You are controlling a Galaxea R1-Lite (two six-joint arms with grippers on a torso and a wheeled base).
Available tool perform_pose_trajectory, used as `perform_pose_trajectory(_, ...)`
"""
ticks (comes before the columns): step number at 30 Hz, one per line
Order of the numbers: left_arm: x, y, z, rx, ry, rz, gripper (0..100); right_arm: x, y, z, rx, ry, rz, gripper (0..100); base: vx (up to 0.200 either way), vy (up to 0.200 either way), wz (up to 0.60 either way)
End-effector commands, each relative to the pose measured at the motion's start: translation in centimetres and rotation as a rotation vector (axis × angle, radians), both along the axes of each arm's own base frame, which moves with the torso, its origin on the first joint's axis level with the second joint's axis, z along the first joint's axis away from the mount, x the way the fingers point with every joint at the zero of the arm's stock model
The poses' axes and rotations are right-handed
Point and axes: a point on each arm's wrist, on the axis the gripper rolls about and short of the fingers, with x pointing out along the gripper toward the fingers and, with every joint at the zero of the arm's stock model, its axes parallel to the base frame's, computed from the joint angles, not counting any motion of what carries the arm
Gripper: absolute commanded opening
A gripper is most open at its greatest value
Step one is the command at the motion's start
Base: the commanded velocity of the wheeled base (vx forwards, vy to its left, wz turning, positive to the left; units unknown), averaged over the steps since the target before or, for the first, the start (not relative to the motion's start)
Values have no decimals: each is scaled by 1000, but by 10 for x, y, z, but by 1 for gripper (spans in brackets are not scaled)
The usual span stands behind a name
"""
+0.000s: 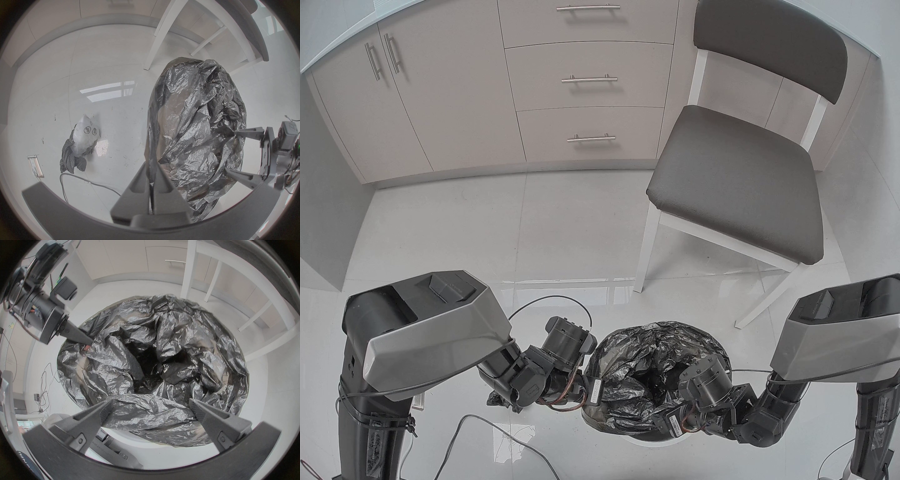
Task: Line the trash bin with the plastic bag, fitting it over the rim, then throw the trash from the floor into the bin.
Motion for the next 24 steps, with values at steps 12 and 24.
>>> perform_pose_trajectory(12,-1,1,-5,-9,-30,10,0,-37,2,-10,2,92,6,100,0,0,0)
perform_pose_trajectory(24,-1,1,-6,-10,-32,10,0,-47,-3,-19,-11,147,-12,100,0,0,0)
